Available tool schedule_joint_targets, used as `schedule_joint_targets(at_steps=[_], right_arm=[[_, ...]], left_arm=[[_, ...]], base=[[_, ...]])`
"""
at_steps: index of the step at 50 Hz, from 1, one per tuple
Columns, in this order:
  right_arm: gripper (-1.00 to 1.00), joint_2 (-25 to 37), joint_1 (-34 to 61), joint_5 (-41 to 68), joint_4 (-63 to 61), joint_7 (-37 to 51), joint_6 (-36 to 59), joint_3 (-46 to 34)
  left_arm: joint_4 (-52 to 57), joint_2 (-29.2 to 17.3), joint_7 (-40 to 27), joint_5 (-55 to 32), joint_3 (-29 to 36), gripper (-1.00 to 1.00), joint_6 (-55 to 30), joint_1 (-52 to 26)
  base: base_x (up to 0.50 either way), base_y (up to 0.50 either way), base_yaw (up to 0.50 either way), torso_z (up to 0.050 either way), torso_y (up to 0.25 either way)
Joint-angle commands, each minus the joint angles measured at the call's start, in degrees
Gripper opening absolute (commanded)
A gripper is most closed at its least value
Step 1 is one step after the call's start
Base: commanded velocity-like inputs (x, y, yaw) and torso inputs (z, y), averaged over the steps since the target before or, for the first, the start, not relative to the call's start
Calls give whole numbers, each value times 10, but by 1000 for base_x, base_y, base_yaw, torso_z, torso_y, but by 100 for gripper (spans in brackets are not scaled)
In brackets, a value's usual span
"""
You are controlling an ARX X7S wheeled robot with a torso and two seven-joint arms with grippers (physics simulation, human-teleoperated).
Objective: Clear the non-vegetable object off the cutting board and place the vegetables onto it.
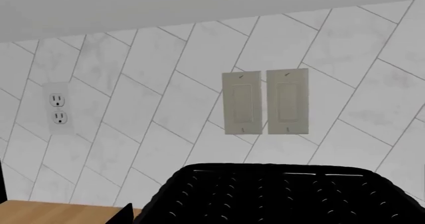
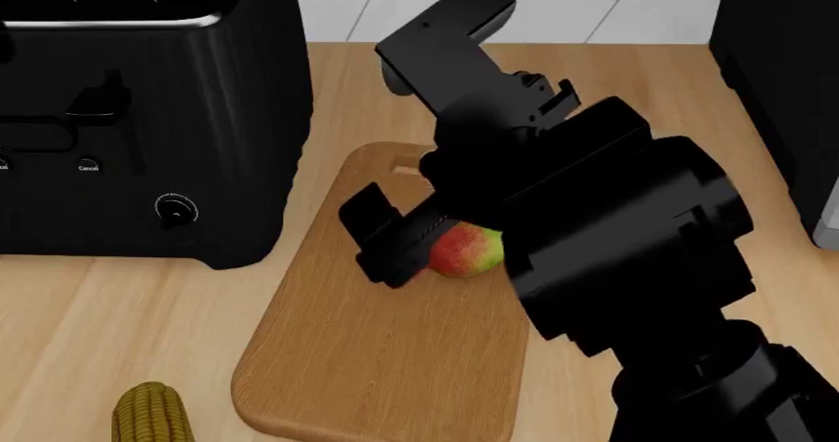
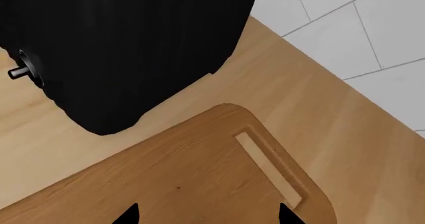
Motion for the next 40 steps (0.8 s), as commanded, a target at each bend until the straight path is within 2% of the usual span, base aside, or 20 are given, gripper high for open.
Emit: schedule_joint_targets(at_steps=[1, 18, 40], right_arm=[[100, 12, 1, 11, -31, -16, 35, -29], [100, 50, 9, 27, -124, -27, 107, -63], [100, 46, -3, 4, -20, -21, 4, -92]], left_arm=[[-11, 2, -1, 2, 8, 100, 11, 1], [-11, 3, -4, -1, 7, 100, 10, 1], [-17, 4, -6, -3, 12, 100, 18, 5]], base=[[0, 0, 0, 0, 0], [0, 0, 0, 0, 0], [0, 0, 0, 0, 0]])
